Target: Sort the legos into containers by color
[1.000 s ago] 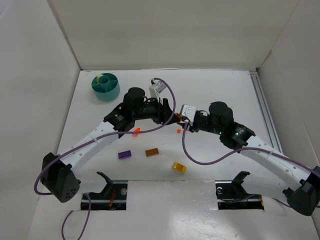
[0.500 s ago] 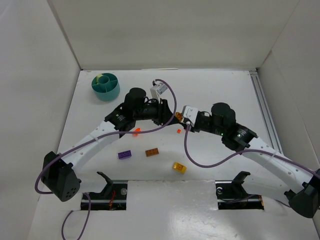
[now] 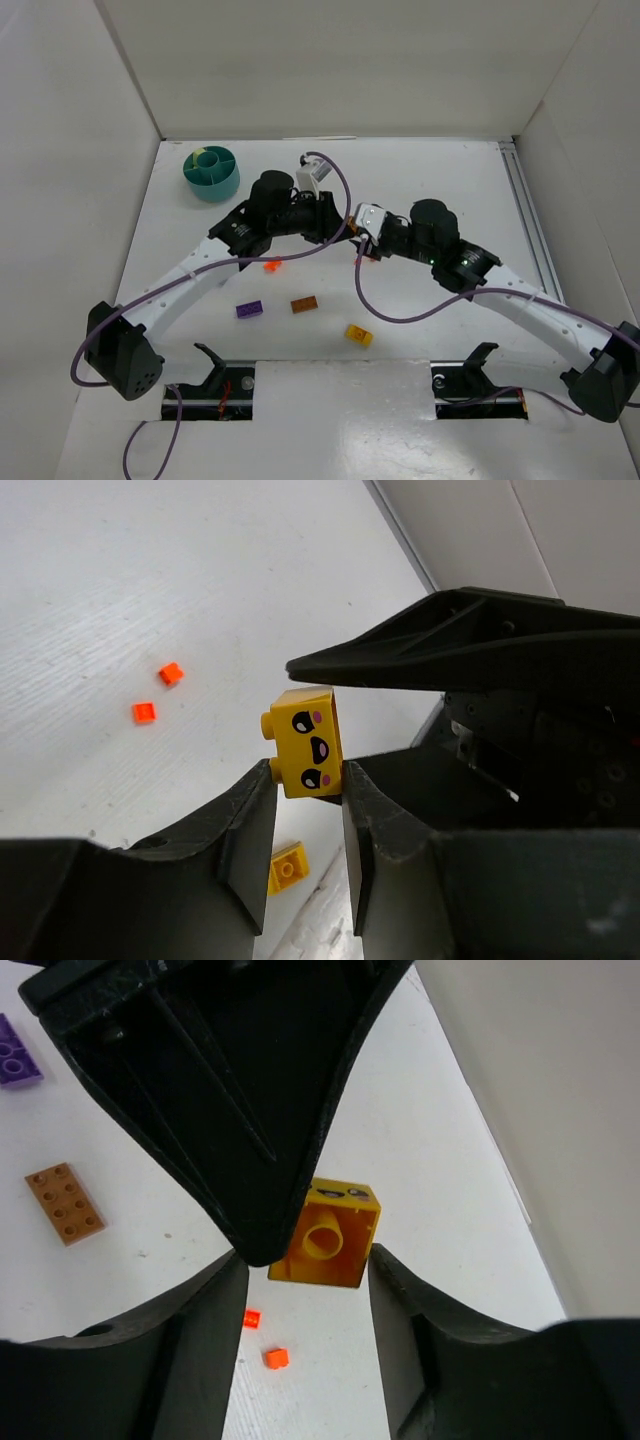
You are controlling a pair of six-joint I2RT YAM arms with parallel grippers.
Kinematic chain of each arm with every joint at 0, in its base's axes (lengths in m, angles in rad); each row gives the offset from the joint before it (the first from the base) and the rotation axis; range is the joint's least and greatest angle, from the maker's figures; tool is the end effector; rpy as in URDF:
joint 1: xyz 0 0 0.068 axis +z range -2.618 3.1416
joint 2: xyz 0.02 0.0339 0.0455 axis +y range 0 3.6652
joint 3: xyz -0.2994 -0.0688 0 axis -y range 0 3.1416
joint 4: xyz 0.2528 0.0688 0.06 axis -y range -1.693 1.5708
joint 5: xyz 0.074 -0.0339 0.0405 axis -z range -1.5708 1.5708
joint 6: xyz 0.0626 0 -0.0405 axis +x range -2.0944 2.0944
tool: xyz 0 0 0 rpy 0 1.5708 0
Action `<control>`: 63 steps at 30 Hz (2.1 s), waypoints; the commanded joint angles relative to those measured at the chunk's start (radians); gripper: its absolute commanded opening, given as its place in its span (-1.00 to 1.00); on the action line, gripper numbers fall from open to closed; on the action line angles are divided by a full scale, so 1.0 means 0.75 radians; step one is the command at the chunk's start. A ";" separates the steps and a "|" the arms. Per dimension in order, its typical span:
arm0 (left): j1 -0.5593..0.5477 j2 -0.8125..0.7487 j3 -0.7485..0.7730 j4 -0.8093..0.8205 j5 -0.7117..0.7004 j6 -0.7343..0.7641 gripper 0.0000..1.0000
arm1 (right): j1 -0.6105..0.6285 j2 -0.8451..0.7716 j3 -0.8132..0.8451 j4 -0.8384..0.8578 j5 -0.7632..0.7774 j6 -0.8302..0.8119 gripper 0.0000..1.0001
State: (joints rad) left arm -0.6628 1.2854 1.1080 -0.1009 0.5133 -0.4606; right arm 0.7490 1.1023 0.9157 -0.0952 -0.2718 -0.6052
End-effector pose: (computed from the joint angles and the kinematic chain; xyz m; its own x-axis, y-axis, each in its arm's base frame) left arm 0.2323 -0.2203 0.3799 -0.5977 -0.0247 -0.8014 0.7173 0.4300 -0.5482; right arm 0.1888 0.1984 0.3554 0.3131 -0.4572 -0.8324 -0.8106 0.3281 -0.4851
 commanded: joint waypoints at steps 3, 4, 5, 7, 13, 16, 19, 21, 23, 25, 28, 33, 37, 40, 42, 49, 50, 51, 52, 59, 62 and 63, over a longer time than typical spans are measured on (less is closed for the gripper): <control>0.051 0.004 0.118 -0.084 -0.240 0.015 -1.00 | -0.009 0.095 0.129 0.090 0.141 0.103 0.28; 0.051 0.022 0.130 -0.101 -0.261 0.015 -1.00 | -0.021 0.113 0.141 0.090 0.142 0.120 0.28; 0.051 0.023 0.142 -0.113 -0.273 0.027 -1.00 | -0.051 0.130 0.153 0.090 0.142 0.138 0.35; 0.080 0.057 0.159 -0.127 -0.287 0.027 -1.00 | -0.084 0.175 0.178 0.090 0.156 0.189 0.54; 0.176 0.141 0.238 -0.241 -0.455 0.011 -1.00 | -0.240 0.222 0.223 0.090 0.156 0.281 0.99; 0.307 0.237 0.326 -0.356 -0.714 -0.093 -1.00 | -0.305 0.208 0.211 0.090 0.156 0.310 0.99; 0.535 0.321 0.384 -0.446 -0.807 -0.161 -1.00 | -0.336 0.175 0.178 0.078 0.187 0.310 0.99; 0.707 0.382 0.400 -0.446 -0.758 -0.185 -1.00 | -0.369 0.160 0.162 0.078 0.219 0.310 0.99; 0.781 0.435 0.427 -0.428 -0.788 -0.202 -1.00 | -0.405 0.148 0.162 0.051 0.219 0.310 0.99; 0.859 0.479 0.465 -0.428 -0.852 -0.202 -1.00 | -0.430 0.148 0.162 0.021 0.231 0.298 0.99; 0.932 0.579 0.586 -0.489 -0.903 -0.214 -1.00 | -0.463 0.148 0.149 -0.008 0.232 0.298 0.99; 1.002 0.687 0.729 -0.502 -0.903 -0.202 -1.00 | -0.522 0.162 0.149 -0.024 0.244 0.285 0.99; 1.031 0.806 0.852 -0.530 -0.936 -0.214 -1.00 | -0.547 0.201 0.149 -0.037 0.230 0.285 0.99; 1.043 0.867 0.952 -0.553 -0.920 -0.202 -1.00 | -0.547 0.214 0.178 -0.037 0.229 0.285 0.99; 1.043 0.914 0.985 -0.569 -0.907 -0.188 -1.00 | -0.547 0.226 0.190 -0.037 0.229 0.285 0.99; 1.043 0.955 0.997 -0.542 -0.828 -0.159 -1.00 | -0.559 0.265 0.203 -0.037 0.229 0.285 0.99; 1.043 0.955 0.997 -0.557 -0.828 -0.159 -1.00 | -0.559 0.265 0.203 -0.037 0.217 0.298 0.99; 1.043 0.955 0.997 -0.557 -0.828 -0.159 -1.00 | -0.559 0.277 0.203 -0.037 0.217 0.298 0.99; 1.043 0.955 0.997 -0.557 -0.828 -0.159 -0.93 | -0.559 0.277 0.215 -0.037 0.217 0.298 0.99; 1.043 0.972 0.991 -0.548 -0.789 -0.120 -0.62 | -0.559 0.289 0.215 -0.037 0.178 0.298 0.99; 1.043 0.972 0.979 -0.549 -0.815 -0.120 -0.38 | -0.559 0.289 0.215 -0.049 0.166 0.298 0.99; 1.043 0.957 0.979 -0.549 -0.815 -0.120 -0.38 | -0.559 0.277 0.215 -0.049 0.166 0.298 0.99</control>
State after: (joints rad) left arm 0.1188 2.0232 1.8091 -0.5072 -0.0944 -0.5659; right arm 0.3344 1.3231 1.0321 -0.1452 -0.1226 -0.3950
